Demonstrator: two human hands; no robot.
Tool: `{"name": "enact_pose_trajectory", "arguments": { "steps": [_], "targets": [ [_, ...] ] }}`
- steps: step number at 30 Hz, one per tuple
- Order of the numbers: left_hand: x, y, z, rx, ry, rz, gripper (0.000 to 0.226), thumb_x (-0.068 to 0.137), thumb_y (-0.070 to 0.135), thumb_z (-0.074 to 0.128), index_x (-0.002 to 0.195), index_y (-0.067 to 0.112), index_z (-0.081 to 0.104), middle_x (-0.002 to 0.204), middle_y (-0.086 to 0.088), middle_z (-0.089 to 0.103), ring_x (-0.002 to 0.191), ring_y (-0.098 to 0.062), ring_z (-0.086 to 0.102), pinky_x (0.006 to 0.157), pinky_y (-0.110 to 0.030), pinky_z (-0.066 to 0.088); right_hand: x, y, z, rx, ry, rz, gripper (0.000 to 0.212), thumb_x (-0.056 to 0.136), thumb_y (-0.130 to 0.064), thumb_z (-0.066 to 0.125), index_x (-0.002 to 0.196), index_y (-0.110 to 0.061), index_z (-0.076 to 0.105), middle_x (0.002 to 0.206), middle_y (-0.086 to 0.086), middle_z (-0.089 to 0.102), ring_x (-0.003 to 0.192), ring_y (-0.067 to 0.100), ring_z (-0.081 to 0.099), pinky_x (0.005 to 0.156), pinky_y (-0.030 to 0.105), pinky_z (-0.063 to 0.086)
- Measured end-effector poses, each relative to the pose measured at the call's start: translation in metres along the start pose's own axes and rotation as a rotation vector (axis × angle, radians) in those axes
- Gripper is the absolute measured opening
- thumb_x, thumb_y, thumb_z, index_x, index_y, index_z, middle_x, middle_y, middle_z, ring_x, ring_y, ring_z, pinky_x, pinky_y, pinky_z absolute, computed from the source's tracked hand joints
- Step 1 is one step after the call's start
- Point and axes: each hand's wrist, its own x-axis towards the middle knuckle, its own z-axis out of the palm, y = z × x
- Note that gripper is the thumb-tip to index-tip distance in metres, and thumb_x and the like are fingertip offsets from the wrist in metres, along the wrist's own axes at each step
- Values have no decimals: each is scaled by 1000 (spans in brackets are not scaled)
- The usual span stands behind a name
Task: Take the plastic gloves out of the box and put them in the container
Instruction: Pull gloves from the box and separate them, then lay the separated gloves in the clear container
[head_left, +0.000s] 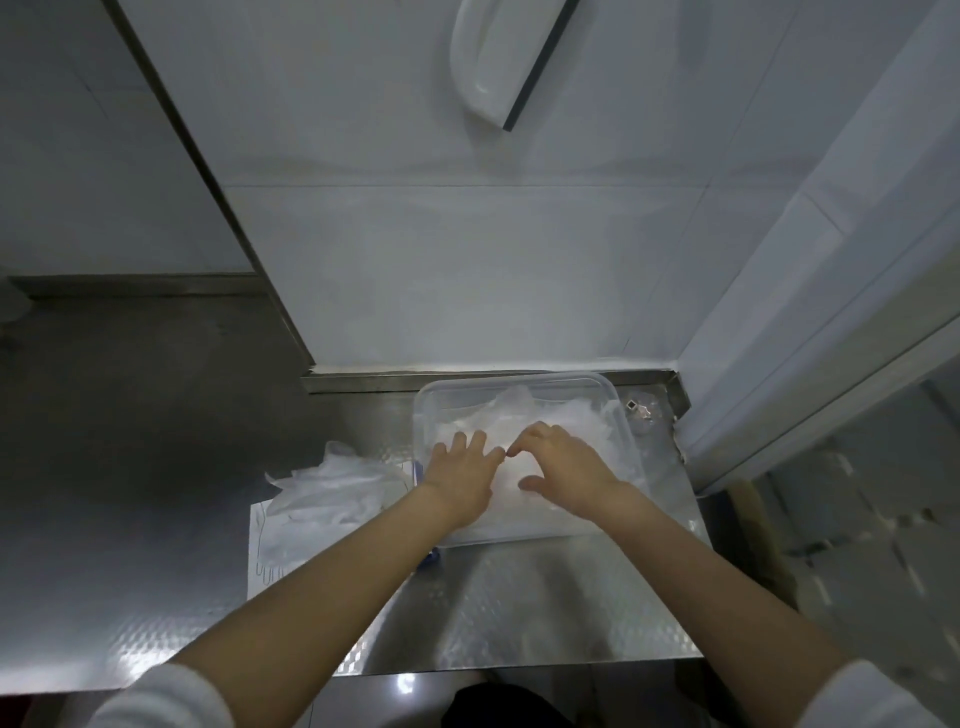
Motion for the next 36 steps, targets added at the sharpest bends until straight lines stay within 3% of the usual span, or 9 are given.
{"name": "enact_pose_trajectory", "arguments": {
  "steps": [5, 9, 12, 17, 22, 25, 30, 33, 36],
  "targets": [
    [16, 4, 11, 78, -185, 12, 58, 91, 14, 53, 143, 26, 27, 151, -10, 13, 135, -37, 20, 104, -56, 31, 8, 24, 17, -127, -174, 110, 50, 88, -31, 62, 135, -24, 45, 140, 4, 36, 127, 21, 38, 97, 34, 39],
    [20, 3, 18, 63, -222, 25, 58, 93, 13, 49, 144, 29, 26, 155, -8, 6, 137, -37, 17, 105, -55, 32, 11, 33, 19, -200, -214, 116, 56, 87, -38, 63, 136, -19, 43, 141, 3, 37, 127, 23, 39, 100, 32, 35],
    [19, 1, 15, 126, -235, 34, 58, 94, 14, 49, 145, 25, 25, 154, -10, 10, 136, -37, 22, 105, -49, 33, 14, 33, 11, -149, -271, 139, 52, 88, -28, 64, 135, -18, 45, 140, 4, 39, 127, 24, 41, 100, 33, 37],
    [-2, -6, -11, 149, -6, 59, 43, 98, 21, 44, 139, 15, 36, 137, -10, 44, 123, -28, 44, 103, -39, 30, 5, 17, -17, -28, -2, 151, 38, 91, -2, 50, 126, -18, 54, 132, 2, 50, 120, 20, 49, 93, 32, 41],
    [-47, -30, -37, -134, 435, -14, 36, 90, 7, 43, 124, 20, 47, 127, 1, 49, 117, -18, 44, 95, -27, 27, -8, -49, -25, 204, 413, -62, 25, 93, -5, 49, 116, -9, 56, 117, 5, 54, 101, 21, 55, 81, 30, 45],
    [-73, -56, -45, -211, 467, -69, 32, 90, 25, 53, 121, 25, 46, 124, 4, 47, 115, -15, 42, 95, -27, 27, -11, -85, -21, 237, 392, -215, 27, 95, -13, 52, 121, -12, 53, 119, 2, 53, 105, 15, 53, 81, 22, 42],
    [-107, -95, -40, -93, 120, -154, 44, 85, 44, 61, 124, 30, 46, 127, 8, 50, 119, -15, 45, 98, -35, 30, 5, -122, -2, 168, 169, -304, 46, 90, -26, 61, 133, -16, 46, 130, 3, 48, 118, 18, 46, 89, 29, 40],
    [-116, -106, -32, -167, 214, -164, 17, 92, 33, 54, 107, 27, 60, 110, 8, 64, 104, -13, 58, 91, -32, 36, 14, -134, 8, 69, 82, -282, 45, 91, -28, 60, 132, -14, 46, 130, 6, 52, 117, 24, 49, 92, 33, 40],
    [-118, -110, -26, -292, 383, -187, 15, 92, 34, 55, 95, 23, 65, 96, 6, 68, 92, -16, 62, 79, -30, 41, 20, -142, 12, 61, 106, -244, 24, 96, -26, 51, 113, -11, 58, 110, 11, 64, 101, 31, 58, 81, 37, 44]
  ]
}}
